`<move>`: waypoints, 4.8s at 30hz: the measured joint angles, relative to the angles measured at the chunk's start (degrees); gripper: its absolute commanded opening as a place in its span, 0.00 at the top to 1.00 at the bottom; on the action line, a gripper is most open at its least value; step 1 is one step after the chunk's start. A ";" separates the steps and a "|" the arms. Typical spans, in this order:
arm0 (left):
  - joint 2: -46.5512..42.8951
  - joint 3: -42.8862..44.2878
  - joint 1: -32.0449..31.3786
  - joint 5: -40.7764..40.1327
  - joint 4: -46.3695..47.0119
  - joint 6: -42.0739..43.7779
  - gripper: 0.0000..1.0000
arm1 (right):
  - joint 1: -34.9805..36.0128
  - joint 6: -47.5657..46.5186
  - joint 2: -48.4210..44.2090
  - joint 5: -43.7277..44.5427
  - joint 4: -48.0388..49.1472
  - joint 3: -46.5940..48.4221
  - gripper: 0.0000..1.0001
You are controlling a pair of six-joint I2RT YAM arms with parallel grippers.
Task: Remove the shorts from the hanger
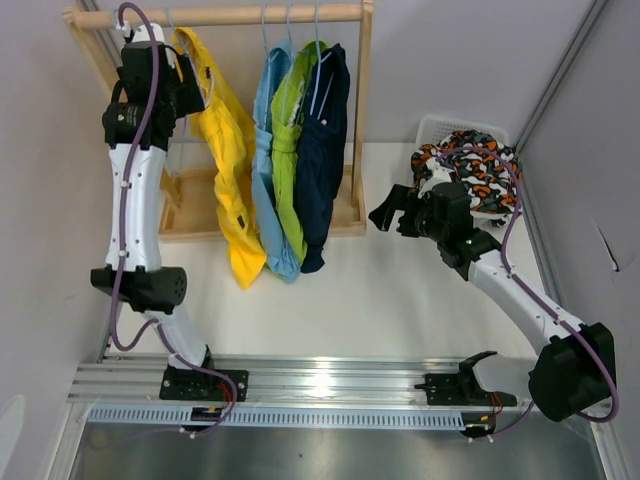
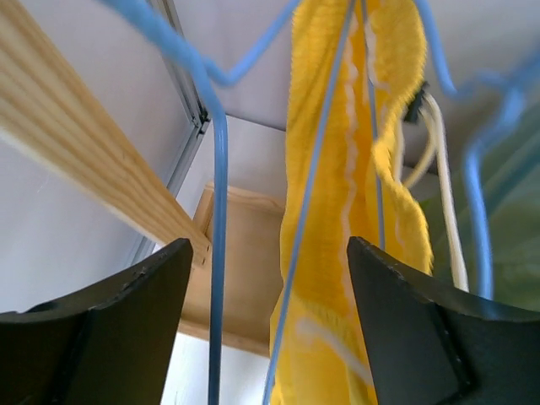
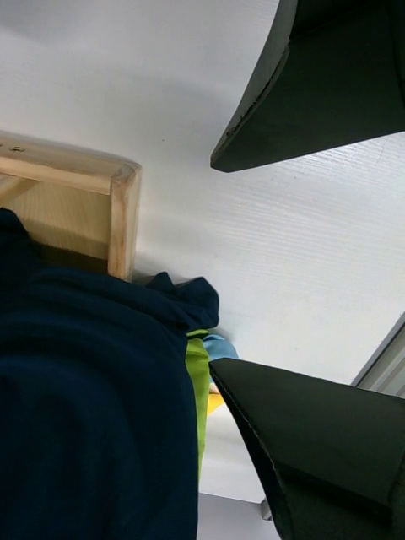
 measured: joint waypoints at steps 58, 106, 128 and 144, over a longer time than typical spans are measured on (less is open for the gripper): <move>-25.94 -26.67 -9.03 4.52 17.46 -0.07 0.07 | -0.90 -3.93 -7.91 -1.38 3.76 -13.68 0.01; -4.94 -0.35 -8.09 26.60 5.97 2.29 1.00 | -4.87 -5.64 -8.13 -3.48 3.85 -15.54 0.01; -40.15 -41.81 -14.51 17.86 3.39 3.69 1.00 | -4.50 -4.48 -15.52 -5.03 2.75 -16.00 0.00; -57.22 -45.83 -21.81 33.73 -5.31 1.16 1.00 | 5.03 -5.20 -18.97 -22.32 -0.04 2.93 0.01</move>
